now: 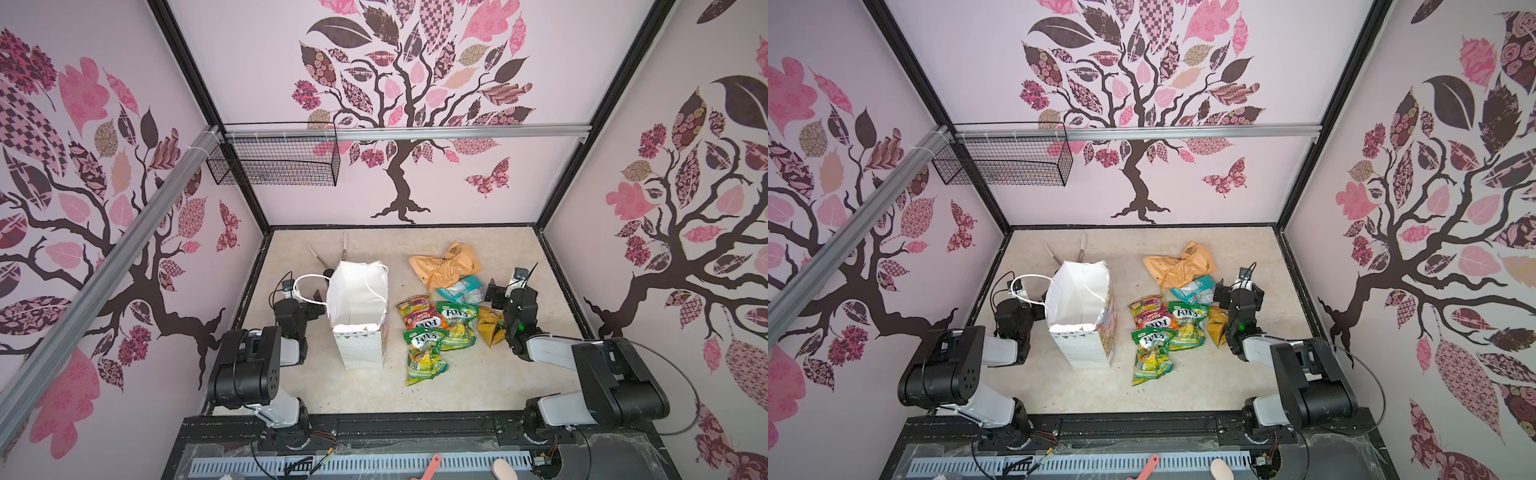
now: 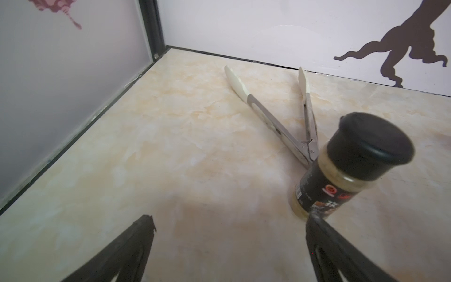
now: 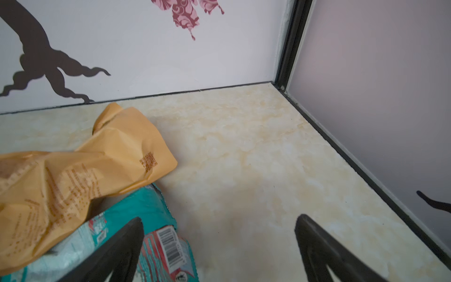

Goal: Take the snacks out of the paper bag

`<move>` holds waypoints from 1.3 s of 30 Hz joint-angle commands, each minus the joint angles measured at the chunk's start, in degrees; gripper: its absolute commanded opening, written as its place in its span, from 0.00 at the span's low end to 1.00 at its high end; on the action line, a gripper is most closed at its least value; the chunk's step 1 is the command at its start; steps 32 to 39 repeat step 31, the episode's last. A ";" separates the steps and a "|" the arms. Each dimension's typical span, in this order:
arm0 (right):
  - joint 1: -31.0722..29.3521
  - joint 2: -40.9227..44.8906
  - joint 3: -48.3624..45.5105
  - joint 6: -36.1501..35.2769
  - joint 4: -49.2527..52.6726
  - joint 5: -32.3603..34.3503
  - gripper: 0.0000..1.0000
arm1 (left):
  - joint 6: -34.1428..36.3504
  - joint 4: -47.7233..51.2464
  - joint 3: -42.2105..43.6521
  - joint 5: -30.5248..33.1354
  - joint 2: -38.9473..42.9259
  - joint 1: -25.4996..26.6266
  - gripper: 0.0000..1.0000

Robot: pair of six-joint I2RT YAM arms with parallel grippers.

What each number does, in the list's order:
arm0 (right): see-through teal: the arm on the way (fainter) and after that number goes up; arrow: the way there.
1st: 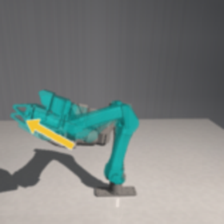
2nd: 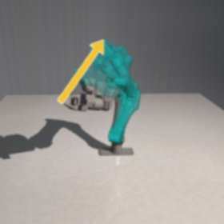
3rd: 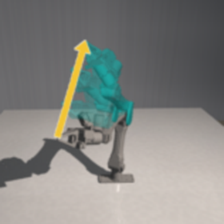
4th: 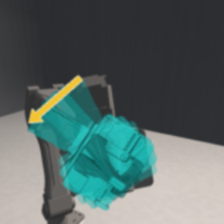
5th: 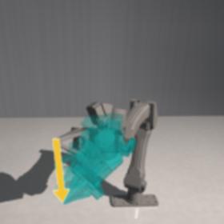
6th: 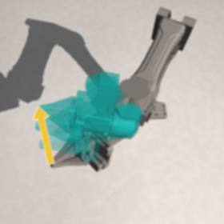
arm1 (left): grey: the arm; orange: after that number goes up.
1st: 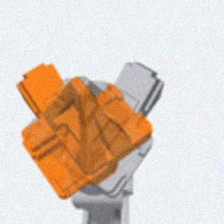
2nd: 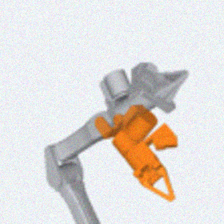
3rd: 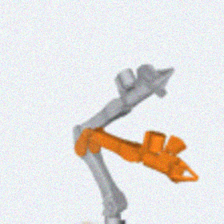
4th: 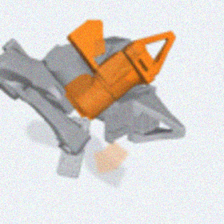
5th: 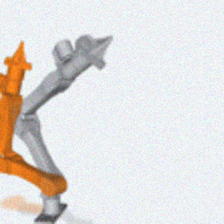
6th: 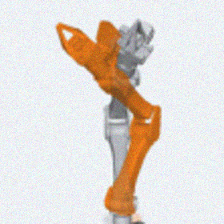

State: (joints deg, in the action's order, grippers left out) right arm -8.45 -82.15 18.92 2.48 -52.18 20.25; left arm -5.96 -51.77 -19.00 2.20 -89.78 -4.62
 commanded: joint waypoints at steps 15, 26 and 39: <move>5.02 -7.06 -2.63 0.79 -13.91 -8.15 0.99 | 2.03 1.02 -2.35 0.83 0.68 1.28 0.99; 5.07 -7.23 -2.32 0.66 -13.54 -8.41 0.99 | 2.15 1.06 -2.34 0.92 0.62 1.37 0.99; 5.03 -6.82 -2.83 0.68 -14.02 -8.57 0.99 | 2.18 1.06 -2.31 1.06 0.65 1.37 0.98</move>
